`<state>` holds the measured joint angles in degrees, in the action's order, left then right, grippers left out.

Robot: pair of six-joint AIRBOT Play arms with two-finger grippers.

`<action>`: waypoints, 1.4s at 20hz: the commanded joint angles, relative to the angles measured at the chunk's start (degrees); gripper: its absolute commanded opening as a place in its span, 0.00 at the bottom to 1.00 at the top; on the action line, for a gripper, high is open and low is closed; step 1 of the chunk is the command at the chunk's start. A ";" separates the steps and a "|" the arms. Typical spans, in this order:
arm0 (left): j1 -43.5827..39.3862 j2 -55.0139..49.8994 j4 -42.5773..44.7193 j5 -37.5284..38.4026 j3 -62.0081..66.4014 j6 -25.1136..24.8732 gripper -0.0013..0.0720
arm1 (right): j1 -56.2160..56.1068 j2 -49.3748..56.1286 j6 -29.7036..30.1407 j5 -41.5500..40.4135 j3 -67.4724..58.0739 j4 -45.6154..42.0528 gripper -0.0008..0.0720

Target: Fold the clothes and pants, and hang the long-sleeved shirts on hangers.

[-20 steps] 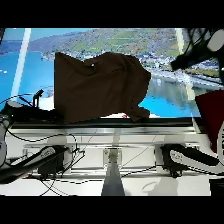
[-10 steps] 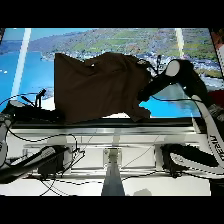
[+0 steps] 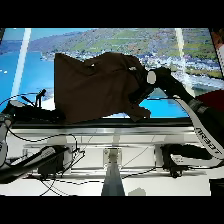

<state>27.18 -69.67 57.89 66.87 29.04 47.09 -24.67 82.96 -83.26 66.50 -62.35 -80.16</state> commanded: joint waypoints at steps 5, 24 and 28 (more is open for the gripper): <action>0.00 0.00 -0.11 -0.26 0.07 0.00 0.03 | -0.33 2.82 -8.98 -0.11 -0.04 -8.66 0.74; 0.00 0.00 -0.13 -0.35 0.07 0.00 0.03 | -2.51 3.23 -11.82 4.07 -4.83 -21.70 0.74; 0.00 0.00 -0.13 -0.70 0.04 0.02 0.03 | -2.47 3.50 -16.65 1.22 -7.82 -20.98 0.64</action>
<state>27.18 -69.67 57.74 66.48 29.04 47.09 -26.94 86.26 -96.33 69.69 -68.36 -101.19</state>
